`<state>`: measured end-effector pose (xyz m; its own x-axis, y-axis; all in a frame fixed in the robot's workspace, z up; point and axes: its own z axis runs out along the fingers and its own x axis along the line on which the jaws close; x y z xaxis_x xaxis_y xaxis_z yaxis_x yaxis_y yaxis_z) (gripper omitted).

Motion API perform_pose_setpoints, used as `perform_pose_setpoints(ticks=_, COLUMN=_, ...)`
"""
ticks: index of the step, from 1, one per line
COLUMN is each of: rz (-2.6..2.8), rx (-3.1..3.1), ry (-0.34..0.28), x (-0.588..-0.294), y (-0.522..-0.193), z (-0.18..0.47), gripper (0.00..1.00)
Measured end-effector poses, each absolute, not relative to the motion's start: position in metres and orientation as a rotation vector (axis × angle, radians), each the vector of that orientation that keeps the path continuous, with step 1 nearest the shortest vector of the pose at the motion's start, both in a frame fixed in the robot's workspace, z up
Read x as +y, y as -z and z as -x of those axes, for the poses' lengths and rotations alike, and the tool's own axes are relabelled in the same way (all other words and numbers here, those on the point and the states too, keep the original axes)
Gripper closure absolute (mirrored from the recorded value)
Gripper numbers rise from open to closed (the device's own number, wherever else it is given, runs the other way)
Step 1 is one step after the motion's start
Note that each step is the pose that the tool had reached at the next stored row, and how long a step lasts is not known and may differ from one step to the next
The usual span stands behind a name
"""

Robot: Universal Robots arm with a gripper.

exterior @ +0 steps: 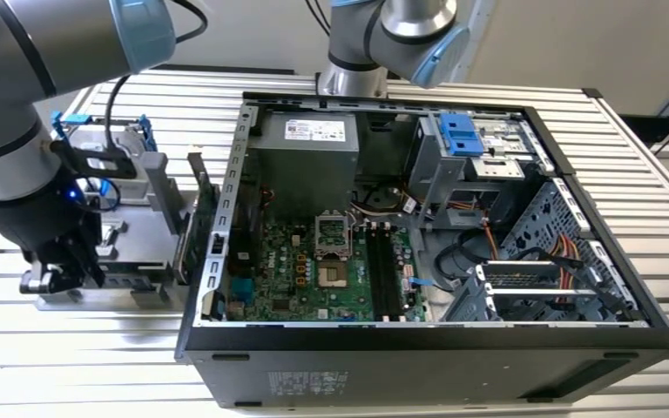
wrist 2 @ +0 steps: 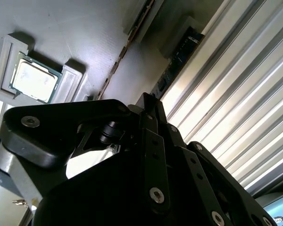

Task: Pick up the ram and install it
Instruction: 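Pick up the ram and move it above insertion slot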

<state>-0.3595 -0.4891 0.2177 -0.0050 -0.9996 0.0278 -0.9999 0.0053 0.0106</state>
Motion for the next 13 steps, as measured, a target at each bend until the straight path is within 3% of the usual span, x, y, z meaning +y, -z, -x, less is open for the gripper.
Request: perform_pose_setpoints(ticks=13, rz=-2.199, rx=-2.211, ry=-0.019, x=-0.4891, y=-0.2217, z=0.3596, gripper=1.0)
